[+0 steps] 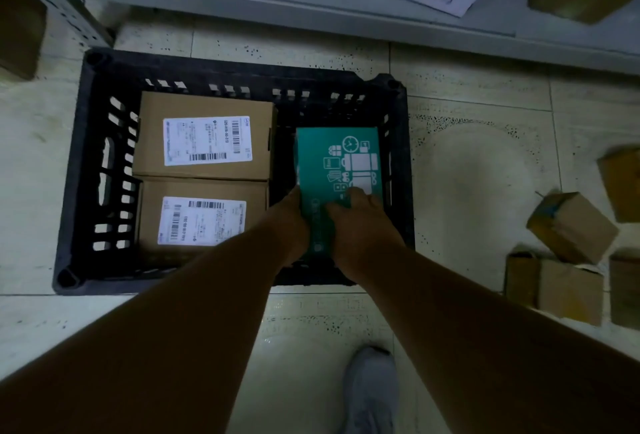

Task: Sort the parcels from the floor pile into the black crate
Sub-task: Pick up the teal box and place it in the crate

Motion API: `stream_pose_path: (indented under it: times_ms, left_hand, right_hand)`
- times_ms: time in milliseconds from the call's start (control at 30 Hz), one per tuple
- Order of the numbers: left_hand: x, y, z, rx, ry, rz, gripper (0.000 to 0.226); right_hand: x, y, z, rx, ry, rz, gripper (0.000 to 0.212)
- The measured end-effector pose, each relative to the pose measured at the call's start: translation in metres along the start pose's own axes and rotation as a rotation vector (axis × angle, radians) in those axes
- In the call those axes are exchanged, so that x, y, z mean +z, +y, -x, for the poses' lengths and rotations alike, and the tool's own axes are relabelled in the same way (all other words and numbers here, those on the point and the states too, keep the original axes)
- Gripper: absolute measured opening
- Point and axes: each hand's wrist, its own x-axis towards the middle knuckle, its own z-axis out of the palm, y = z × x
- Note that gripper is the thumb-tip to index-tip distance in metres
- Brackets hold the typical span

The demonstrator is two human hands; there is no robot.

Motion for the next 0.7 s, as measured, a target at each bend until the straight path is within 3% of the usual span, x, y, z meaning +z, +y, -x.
stream_pose_path:
  times_ms: [133, 267, 400, 500, 600, 700]
  left_hand:
    - [0.007, 0.005, -0.006, 0.09, 0.102, 0.024, 0.073]
    - [0.014, 0.005, -0.014, 0.115, 0.053, 0.22, 0.063]
    - [0.009, 0.006, -0.015, 0.029, -0.035, 0.329, 0.076]
    - [0.007, 0.008, -0.013, 0.028, -0.044, 0.124, 0.072]
    - [0.004, 0.02, -0.003, -0.124, 0.11, -0.293, 0.093]
    - [0.003, 0.036, 0.028, 0.01, 0.235, -0.449, 0.094]
  right_hand:
    - [-0.007, 0.004, -0.005, 0.062, 0.04, 0.011, 0.059]
    - [-0.003, 0.009, -0.005, 0.061, 0.034, 0.044, 0.064]
    - [-0.005, 0.01, -0.006, 0.049, 0.049, 0.1, 0.064]
    - [-0.012, 0.005, -0.007, 0.055, 0.034, 0.096, 0.067]
    - [-0.026, -0.002, -0.002, 0.041, 0.082, 0.067, 0.072]
    - [-0.05, -0.011, 0.017, 0.051, 0.172, 0.005, 0.076]
